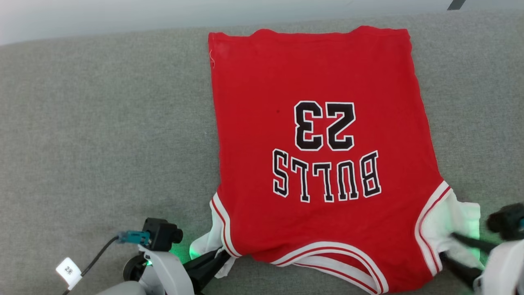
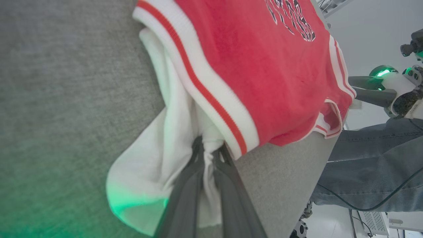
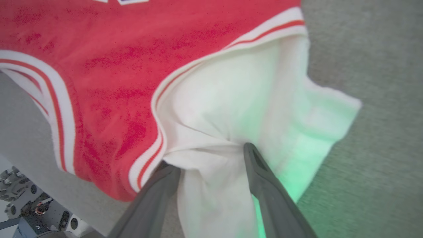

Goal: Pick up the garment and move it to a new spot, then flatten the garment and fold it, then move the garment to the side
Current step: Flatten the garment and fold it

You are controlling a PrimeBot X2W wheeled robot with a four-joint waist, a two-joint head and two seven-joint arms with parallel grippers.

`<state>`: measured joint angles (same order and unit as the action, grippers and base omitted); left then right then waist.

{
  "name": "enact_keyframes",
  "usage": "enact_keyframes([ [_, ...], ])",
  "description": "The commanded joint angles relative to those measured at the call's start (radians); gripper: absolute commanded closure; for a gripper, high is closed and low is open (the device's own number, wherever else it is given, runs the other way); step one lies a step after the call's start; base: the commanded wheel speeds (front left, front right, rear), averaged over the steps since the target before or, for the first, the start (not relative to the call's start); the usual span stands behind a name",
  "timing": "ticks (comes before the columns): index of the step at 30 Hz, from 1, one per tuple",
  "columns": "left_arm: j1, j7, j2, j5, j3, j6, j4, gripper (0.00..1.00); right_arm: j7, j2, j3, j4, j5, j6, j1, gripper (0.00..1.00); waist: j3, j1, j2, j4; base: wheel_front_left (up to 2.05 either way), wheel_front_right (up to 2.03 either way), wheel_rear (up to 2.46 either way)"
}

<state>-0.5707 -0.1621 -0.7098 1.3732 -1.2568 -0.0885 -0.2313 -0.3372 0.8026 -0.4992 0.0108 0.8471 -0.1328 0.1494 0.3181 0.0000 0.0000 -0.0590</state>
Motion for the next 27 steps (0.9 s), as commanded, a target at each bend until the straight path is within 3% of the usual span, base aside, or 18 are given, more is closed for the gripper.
enact_keyframes([
  [1,0.008,0.008,0.019,-0.002,-0.014,0.023,-0.054,1.0,-0.007,0.022,0.016,-0.009,0.007,0.004,-0.009,0.0,0.005,0.0,0.0,0.0,0.0,0.0,0.0],
  [8,0.008,-0.028,0.022,-0.029,-0.003,0.044,0.005,1.0,-0.09,0.127,0.214,-0.198,0.124,0.003,-0.023,0.0,0.029,0.0,0.0,0.008,0.0,0.0,0.0],
  [12,-0.011,-0.045,0.029,-0.042,0.013,0.061,0.04,1.0,-0.138,0.113,0.297,-0.199,0.13,0.003,0.127,0.0,0.056,0.0,0.0,0.013,0.0,0.0,0.0],
  [20,-0.089,-0.006,0.087,-0.107,0.003,0.057,0.064,1.0,-0.255,-0.012,0.247,0.147,-0.001,0.003,0.601,0.0,0.158,0.0,0.0,0.108,0.0,0.0,0.0],
  [27,-0.137,0.025,0.153,-0.156,-0.01,0.047,0.031,1.0,-0.417,-0.053,0.163,0.451,-0.101,0.003,0.886,0.0,0.258,0.0,0.0,0.214,0.0,0.0,0.0],
])
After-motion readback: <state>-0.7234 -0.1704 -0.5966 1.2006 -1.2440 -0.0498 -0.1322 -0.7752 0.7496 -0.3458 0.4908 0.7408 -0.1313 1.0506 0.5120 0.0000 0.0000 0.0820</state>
